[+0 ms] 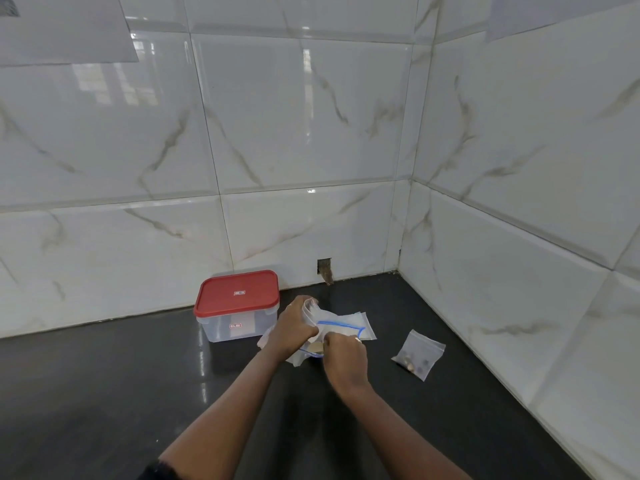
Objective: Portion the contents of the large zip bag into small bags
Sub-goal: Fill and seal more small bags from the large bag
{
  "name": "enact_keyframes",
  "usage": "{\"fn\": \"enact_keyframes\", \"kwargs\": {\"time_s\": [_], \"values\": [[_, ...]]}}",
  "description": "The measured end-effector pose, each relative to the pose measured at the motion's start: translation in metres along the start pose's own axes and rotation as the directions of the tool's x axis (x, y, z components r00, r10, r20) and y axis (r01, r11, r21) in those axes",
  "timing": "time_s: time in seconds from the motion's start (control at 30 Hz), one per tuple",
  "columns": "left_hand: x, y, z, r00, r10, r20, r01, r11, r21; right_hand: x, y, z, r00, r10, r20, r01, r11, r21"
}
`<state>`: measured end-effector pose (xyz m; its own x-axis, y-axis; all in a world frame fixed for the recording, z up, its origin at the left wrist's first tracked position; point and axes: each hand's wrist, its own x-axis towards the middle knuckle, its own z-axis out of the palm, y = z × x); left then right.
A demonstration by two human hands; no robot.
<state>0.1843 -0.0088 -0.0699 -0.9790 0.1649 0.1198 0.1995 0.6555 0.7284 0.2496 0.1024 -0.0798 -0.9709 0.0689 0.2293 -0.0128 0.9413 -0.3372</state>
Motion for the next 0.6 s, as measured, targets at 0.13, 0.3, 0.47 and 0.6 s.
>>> {"fn": "enact_keyframes", "kwargs": {"time_s": [0.13, 0.3, 0.47, 0.6], "values": [[-0.004, 0.012, -0.003, 0.999, 0.036, -0.028, -0.039, 0.993, -0.110, 0.001, 0.008, -0.010, 0.973, 0.081, -0.216, -0.040, 0.982, 0.187], [-0.007, 0.057, -0.016, 0.998, 0.023, 0.058, 0.008, 0.881, -0.474, 0.002, -0.001, -0.057, 0.958, 0.239, -0.156, -0.012, 0.581, 0.814], [0.004, 0.065, 0.009, 0.988, -0.064, 0.141, 0.141, 0.742, -0.655, 0.007, 0.009, -0.075, 0.967, 0.232, -0.107, 0.016, 0.362, 0.932], [-0.004, 0.081, 0.029, 0.996, -0.048, 0.078, 0.088, 0.730, -0.678, 0.004, 0.026, -0.073, 0.936, 0.311, -0.164, -0.025, 0.525, 0.850]]}}
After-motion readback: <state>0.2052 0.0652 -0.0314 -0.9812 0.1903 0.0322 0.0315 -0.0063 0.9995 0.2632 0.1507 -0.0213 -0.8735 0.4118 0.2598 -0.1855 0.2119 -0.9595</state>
